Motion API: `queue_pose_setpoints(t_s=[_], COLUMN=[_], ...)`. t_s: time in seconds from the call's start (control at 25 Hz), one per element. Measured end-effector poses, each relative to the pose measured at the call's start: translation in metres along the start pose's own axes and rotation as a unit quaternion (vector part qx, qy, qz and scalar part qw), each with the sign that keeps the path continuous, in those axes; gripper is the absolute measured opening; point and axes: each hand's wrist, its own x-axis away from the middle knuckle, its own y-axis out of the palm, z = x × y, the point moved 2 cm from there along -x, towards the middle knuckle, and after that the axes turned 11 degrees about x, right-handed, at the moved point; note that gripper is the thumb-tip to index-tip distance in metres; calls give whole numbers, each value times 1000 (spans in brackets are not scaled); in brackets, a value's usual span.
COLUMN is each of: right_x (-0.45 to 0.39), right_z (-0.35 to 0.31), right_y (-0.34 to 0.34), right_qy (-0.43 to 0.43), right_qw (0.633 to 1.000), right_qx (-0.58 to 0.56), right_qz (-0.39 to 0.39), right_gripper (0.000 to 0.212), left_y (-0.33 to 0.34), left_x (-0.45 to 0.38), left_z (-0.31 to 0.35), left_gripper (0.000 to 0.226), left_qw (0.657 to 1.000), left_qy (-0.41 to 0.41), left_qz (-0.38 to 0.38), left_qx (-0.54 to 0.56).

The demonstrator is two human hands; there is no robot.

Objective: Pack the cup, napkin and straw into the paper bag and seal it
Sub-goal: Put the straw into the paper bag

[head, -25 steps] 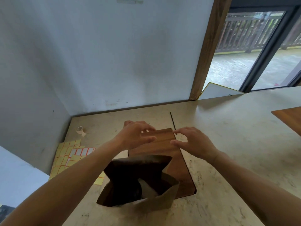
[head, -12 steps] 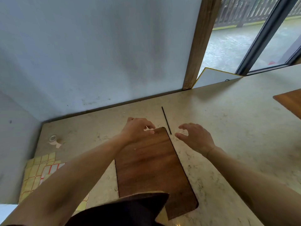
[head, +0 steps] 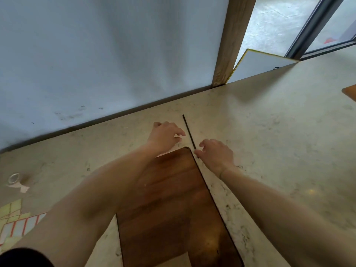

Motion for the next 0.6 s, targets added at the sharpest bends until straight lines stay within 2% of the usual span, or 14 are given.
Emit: queue_pose_setpoints(t_s=[0.24,0.44,0.6], right_x=[-30,-43,-46], right_z=[-7,-10,-9], right_y=[20,19,17], right_qy=[22,13,14], right_qw=[999,997,996], right_qx=[37,72,82], right_qz=[2,-12,-19], right_gripper=[30,16,14], left_y=[24,32,35], left_x=[-41,-57,-52], left_z=[-1,1,-1], left_gripper=[30,23,17], left_qw=[995,986,968], left_qy=[61,118,170], left_qz=[-11,-2,9], left_qx=[-80,-120,-186])
